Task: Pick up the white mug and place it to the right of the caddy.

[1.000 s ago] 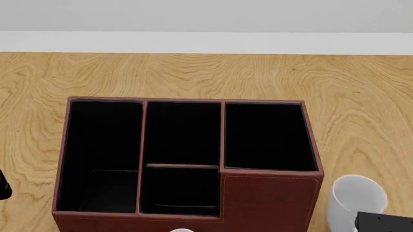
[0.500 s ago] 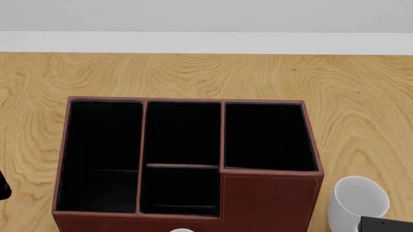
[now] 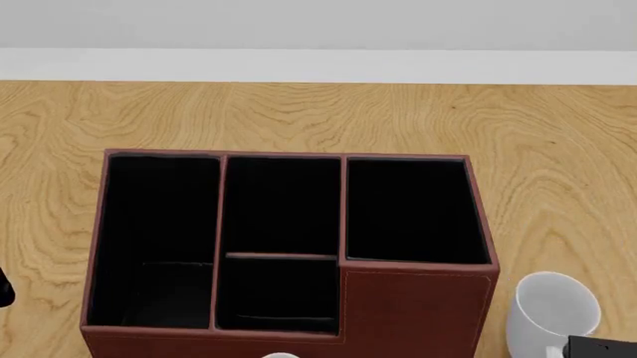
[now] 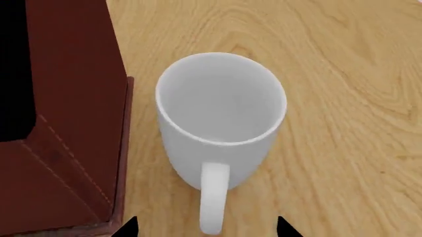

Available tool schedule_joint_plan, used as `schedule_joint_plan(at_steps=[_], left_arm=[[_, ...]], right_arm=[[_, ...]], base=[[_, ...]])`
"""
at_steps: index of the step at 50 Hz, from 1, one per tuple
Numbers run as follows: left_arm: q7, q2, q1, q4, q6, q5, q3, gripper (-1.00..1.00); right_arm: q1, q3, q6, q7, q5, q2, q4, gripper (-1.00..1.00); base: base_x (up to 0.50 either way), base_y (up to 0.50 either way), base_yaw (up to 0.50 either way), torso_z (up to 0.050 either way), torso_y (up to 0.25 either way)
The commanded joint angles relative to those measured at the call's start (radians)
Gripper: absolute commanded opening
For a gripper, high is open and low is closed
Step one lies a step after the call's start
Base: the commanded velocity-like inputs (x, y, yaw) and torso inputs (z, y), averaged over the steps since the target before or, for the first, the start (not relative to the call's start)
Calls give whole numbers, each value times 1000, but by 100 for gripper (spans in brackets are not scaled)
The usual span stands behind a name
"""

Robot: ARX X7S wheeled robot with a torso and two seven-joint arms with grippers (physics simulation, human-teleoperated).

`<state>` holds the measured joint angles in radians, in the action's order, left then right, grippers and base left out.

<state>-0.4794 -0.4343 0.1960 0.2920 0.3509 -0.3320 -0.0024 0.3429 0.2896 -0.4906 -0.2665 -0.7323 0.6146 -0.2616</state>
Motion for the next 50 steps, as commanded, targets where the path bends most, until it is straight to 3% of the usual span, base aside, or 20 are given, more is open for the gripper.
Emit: schedule_joint_plan(at_steps=[1, 50], left_arm=[[0, -2, 0, 1, -1, -5, -1, 100], [-5, -7, -6, 13, -2, -11, 5, 100]], right_arm=[[-68, -31, -21, -47, -36, 43, 131, 100], [-360, -171, 35, -184, -124, 162, 536, 100]], base=[[0, 0, 0, 0, 0], [0, 0, 0, 0, 0]])
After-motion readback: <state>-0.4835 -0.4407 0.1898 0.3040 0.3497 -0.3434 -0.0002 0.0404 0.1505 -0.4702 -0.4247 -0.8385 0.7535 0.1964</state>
